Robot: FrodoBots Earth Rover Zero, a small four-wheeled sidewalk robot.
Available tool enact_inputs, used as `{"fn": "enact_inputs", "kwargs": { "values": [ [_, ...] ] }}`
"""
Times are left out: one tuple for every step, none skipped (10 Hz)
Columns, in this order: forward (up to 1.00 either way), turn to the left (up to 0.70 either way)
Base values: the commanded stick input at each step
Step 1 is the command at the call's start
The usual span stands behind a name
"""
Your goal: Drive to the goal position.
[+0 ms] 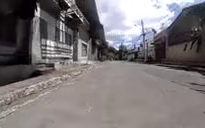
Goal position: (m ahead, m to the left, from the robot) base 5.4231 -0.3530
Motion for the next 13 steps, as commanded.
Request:
{"fn": "enact_inputs", "kwargs": {
  "values": [
    [0.85,0.00],
    [0.85,0.00],
    [0.85,0.00],
    [0.85,0.00],
    [0.85,0.00],
    [0.85,0.00],
    [0.85,0.00],
    [0.85,0.00],
    [0.85,0.00],
    [0.85,0.00],
    [0.85,0.00],
    [0.85,0.00],
    [0.85,0.00]
  ]
}}
